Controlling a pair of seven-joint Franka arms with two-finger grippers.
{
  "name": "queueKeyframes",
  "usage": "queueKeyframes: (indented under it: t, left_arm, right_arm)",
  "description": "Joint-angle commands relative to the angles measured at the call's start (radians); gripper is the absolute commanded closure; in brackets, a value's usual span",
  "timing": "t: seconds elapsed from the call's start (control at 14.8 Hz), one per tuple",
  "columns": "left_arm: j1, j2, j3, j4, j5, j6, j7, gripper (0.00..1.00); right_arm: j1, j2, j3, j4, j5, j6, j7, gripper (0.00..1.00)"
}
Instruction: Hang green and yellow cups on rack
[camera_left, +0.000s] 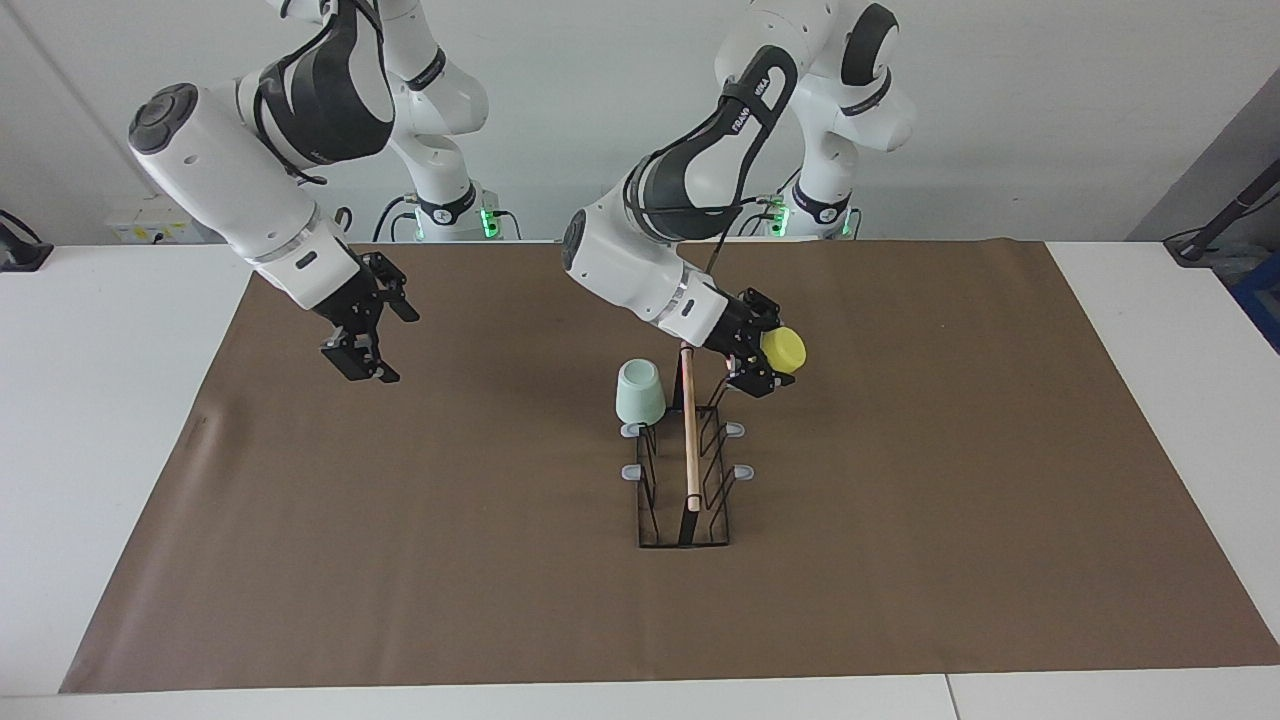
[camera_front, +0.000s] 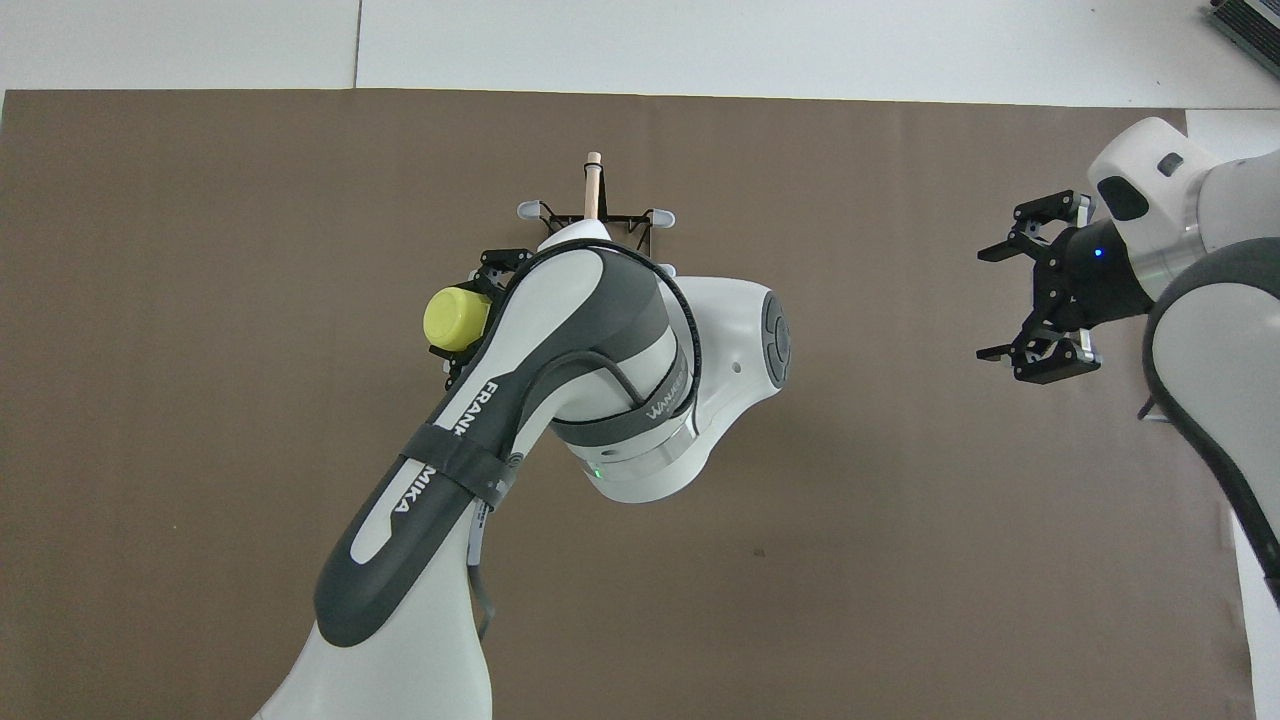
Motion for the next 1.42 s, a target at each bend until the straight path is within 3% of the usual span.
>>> queueKeyframes:
  t: [0.0, 0.34, 0.47, 0.81, 0.94, 1.01, 1.08, 1.35]
  left_arm:
    - [-0.03, 0.01, 0.015, -0.02, 0.009, 0.047, -0.028, 1.0]
    - [-0.041, 0.015, 0.015, -0.035, 0.009, 0.055, -0.035, 1.0]
    - [-0.054, 0.065, 0.018, -0.028, 0.007, 0.046, -0.041, 1.0]
    - [-0.058, 0.064, 0.018, -0.014, 0.013, 0.008, -0.041, 1.0]
    - [-0.058, 0.064, 0.018, -0.009, 0.012, 0.008, -0.043, 1.0]
    - [-0.058, 0.064, 0.018, -0.009, 0.012, 0.006, -0.043, 0.36]
    - [-0.059, 0.064, 0.018, -0.009, 0.013, 0.005, -0.043, 0.0]
    - [-0.059, 0.064, 0.018, -0.003, 0.013, -0.006, -0.041, 0.0]
  right_arm:
    - [-0.002, -0.03, 0.006, 0.006, -0.056, -0.065, 0.13, 0.0]
    - [0.0, -0.065, 0.017, 0.006, -0.099, -0.171, 0.467, 0.0]
    - [0.0, -0.084, 0.017, 0.007, -0.1, -0.209, 0.605, 0.0]
    - [0.0, -0.121, 0.045, 0.022, -0.1, -0.301, 0.972, 0.0]
    - [0.0, -0.137, 0.048, 0.004, -0.099, -0.317, 1.021, 0.0]
    - [-0.002, -0.151, 0.048, -0.025, -0.099, -0.303, 1.023, 0.0]
    - [-0.002, -0.154, 0.045, -0.033, -0.099, -0.302, 1.02, 0.0]
    - [-0.011, -0.153, 0.003, -0.019, -0.103, -0.302, 1.014, 0.0]
